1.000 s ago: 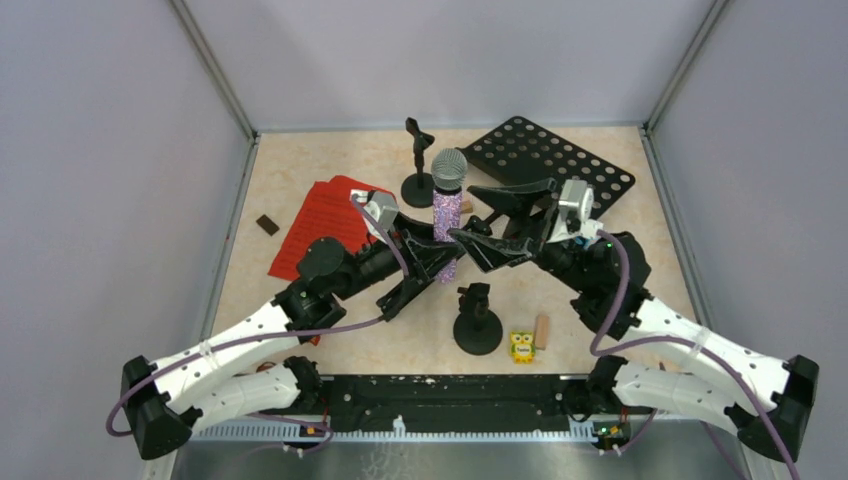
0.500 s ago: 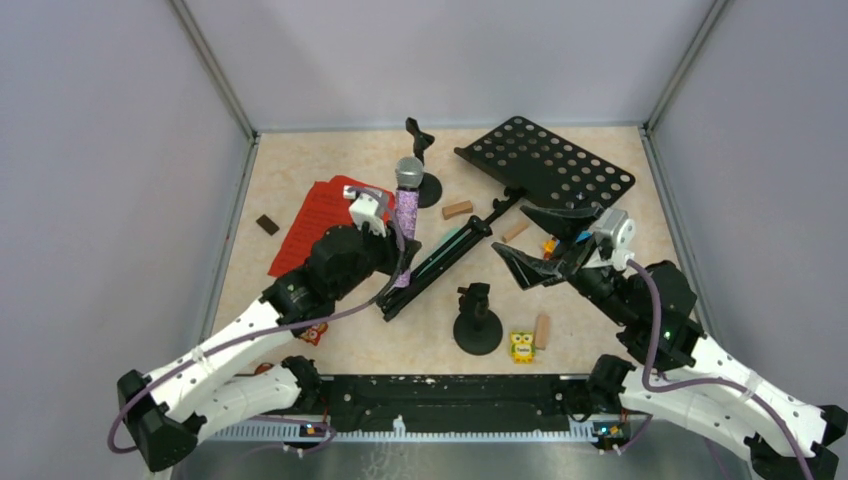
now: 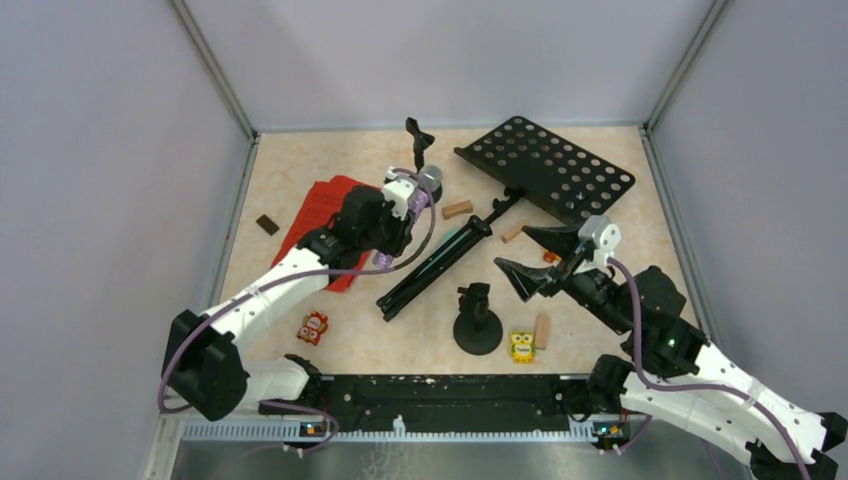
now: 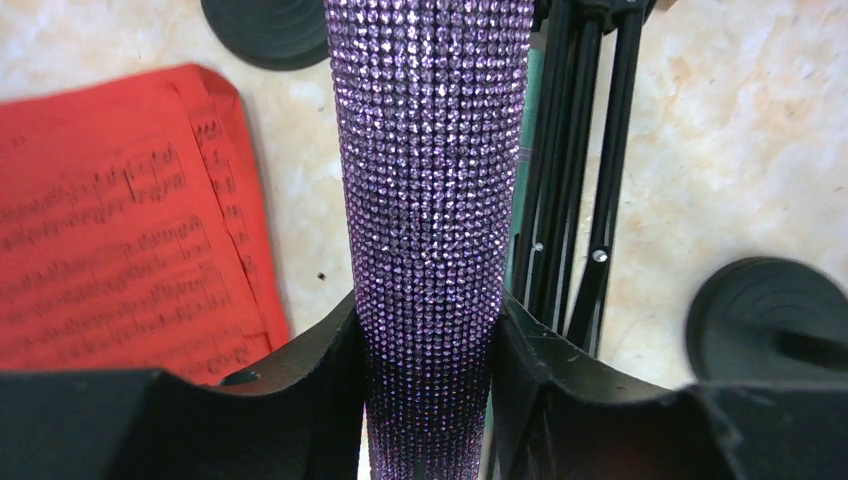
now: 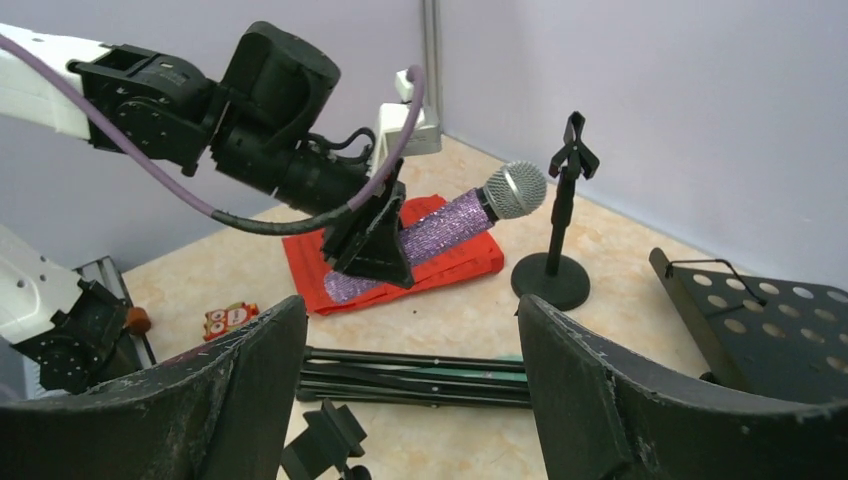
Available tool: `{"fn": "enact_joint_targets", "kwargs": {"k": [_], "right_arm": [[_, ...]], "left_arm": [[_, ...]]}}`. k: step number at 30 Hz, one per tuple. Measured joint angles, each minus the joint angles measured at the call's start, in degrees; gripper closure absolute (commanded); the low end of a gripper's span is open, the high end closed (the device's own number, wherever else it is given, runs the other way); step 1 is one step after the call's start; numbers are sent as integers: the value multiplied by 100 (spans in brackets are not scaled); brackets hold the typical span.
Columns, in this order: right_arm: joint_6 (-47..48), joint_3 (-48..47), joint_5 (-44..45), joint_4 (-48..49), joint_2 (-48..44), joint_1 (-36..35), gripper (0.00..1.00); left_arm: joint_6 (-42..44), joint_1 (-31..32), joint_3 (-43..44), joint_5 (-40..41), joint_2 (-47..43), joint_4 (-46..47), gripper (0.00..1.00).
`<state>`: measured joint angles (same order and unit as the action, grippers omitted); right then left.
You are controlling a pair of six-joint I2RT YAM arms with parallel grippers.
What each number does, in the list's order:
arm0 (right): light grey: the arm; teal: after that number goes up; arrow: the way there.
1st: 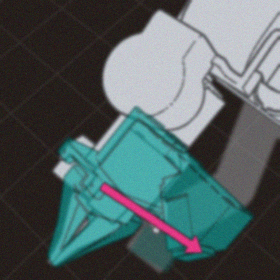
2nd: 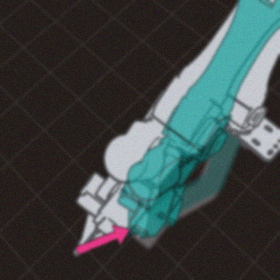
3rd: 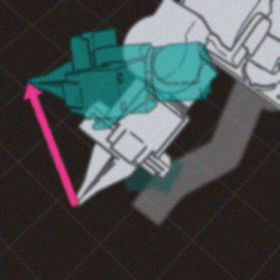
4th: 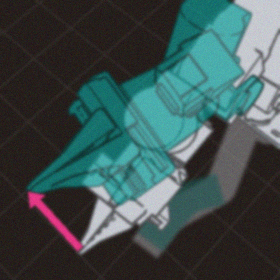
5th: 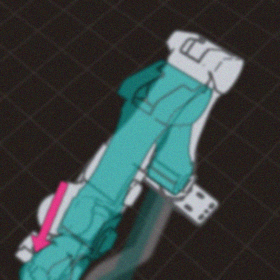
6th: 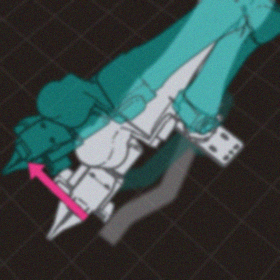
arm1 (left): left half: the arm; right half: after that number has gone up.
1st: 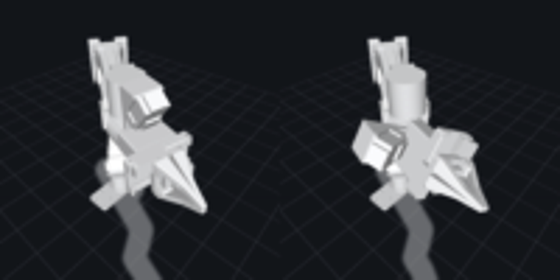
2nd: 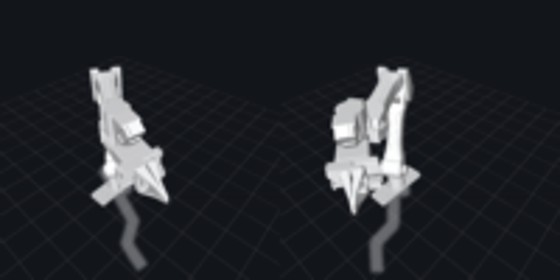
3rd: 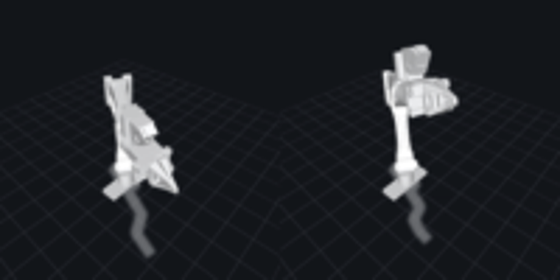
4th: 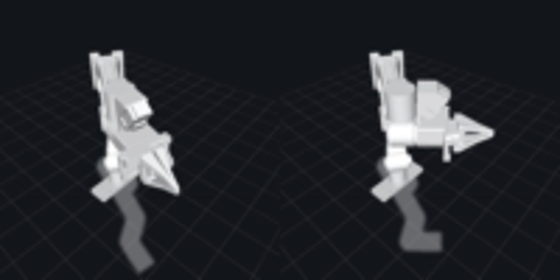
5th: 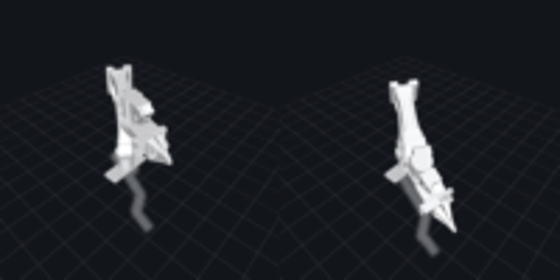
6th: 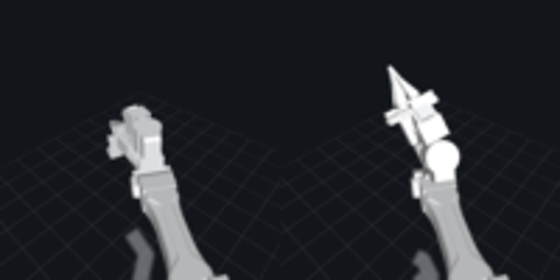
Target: Pack up the instrument practice props
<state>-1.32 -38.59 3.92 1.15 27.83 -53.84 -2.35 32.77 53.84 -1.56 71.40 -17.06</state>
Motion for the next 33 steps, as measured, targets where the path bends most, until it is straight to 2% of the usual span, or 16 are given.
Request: {"fn": "enact_joint_targets", "kwargs": {"k": [3,9,14,20,22,23,24,27,33], "right_arm": [[-70,85,11,-85,-111,0,24],[-190,155,4,-168,-195,0,25],[-256,155,-44,-350,-208,0,25],[-332,229,-55,-507,-372,0,25],[-341,236,-55,-542,-378,0,25],[-343,251,-55,-540,-378,0,25],[-345,262,-55,-553,-378,0,25],[-358,293,-55,-549,-372,0,25],[-387,334,-50,-566,-341,0,25]], "left_arm": [[741,0,105,-107,330,101,99],[1646,-13,505,-74,1375,208,100],[1821,-72,986,-28,2339,35,97],[1788,-229,1099,-39,2979,-317,93],[1749,-256,1099,-55,3106,-426,86],[1725,-264,1099,-55,3145,-461,78],[1698,-267,1099,-52,3169,-468,64],[1541,-267,1099,-57,3187,-459,47],[1274,-264,986,-81,3180,-361,41]]}}
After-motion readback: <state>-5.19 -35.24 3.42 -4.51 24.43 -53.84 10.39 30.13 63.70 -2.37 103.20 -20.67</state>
